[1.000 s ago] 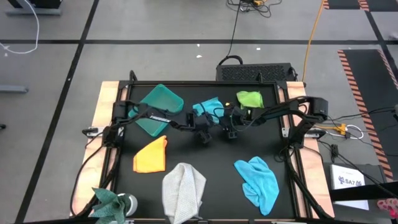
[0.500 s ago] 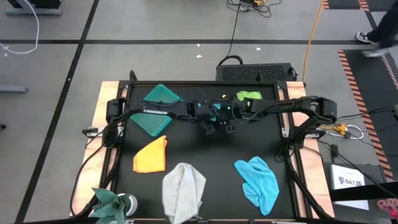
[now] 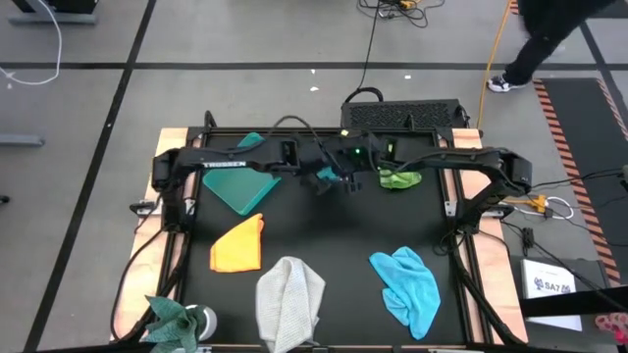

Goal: Fold microfiber towels
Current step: Put the folded blue microfiber towel into the bin

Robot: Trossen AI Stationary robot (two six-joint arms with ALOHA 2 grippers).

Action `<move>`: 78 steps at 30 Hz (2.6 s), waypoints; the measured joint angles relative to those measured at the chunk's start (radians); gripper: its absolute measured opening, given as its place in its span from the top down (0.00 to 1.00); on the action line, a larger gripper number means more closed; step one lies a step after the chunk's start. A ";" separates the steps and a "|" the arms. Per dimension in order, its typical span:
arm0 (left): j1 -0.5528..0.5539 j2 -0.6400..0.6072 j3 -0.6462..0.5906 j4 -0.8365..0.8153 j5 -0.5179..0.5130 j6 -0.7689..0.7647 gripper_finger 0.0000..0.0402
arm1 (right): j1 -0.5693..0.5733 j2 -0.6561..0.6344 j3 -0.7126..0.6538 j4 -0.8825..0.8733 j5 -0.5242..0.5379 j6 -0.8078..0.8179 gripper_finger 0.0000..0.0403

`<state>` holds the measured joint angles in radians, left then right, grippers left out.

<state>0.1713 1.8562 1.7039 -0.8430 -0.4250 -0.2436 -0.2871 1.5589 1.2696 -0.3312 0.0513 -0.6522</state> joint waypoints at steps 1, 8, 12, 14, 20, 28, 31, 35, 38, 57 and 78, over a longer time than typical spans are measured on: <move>0.001 -0.018 -0.001 -0.011 -0.017 -0.009 0.99 | -0.001 0.000 0.015 -0.003 -0.001 -0.003 1.00; 0.015 -0.114 0.000 -0.058 -0.107 -0.023 0.99 | -0.005 -0.001 0.084 0.011 -0.004 -0.026 1.00; 0.023 -0.134 -0.001 -0.076 -0.126 -0.025 0.99 | -0.006 0.011 0.125 0.011 -0.028 -0.025 1.00; 0.027 -0.135 -0.001 -0.086 -0.132 -0.026 0.99 | -0.006 0.031 0.149 0.005 -0.031 -0.022 1.00; 0.033 -0.137 -0.001 -0.145 -0.153 -0.040 1.00 | -0.006 0.115 0.241 -0.020 -0.061 -0.026 1.00; 0.043 -0.149 -0.001 -0.280 -0.205 -0.085 1.00 | -0.006 0.209 0.345 -0.031 -0.100 -0.035 1.00; 0.056 -0.158 -0.001 -0.331 -0.205 -0.114 1.00 | -0.007 0.239 0.383 -0.051 -0.104 -0.038 1.00; 0.069 -0.168 -0.002 -0.337 -0.205 -0.131 1.00 | -0.007 0.240 0.398 -0.060 -0.102 -0.046 1.00; 0.076 -0.178 -0.002 -0.332 -0.214 -0.122 1.00 | -0.006 0.239 0.398 -0.056 -0.073 -0.044 0.99; 0.153 -0.224 -0.002 -0.460 -0.235 -0.130 1.00 | 0.022 0.153 0.399 -0.048 0.234 -0.046 0.62; 0.316 -0.245 -0.031 -0.579 -0.253 -0.114 1.00 | 0.018 -0.211 0.397 -0.170 0.236 0.070 0.64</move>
<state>0.4878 1.6108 1.6732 -1.4219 -0.6785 -0.3575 -0.2691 1.3479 1.6669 -0.5015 0.2870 -0.5826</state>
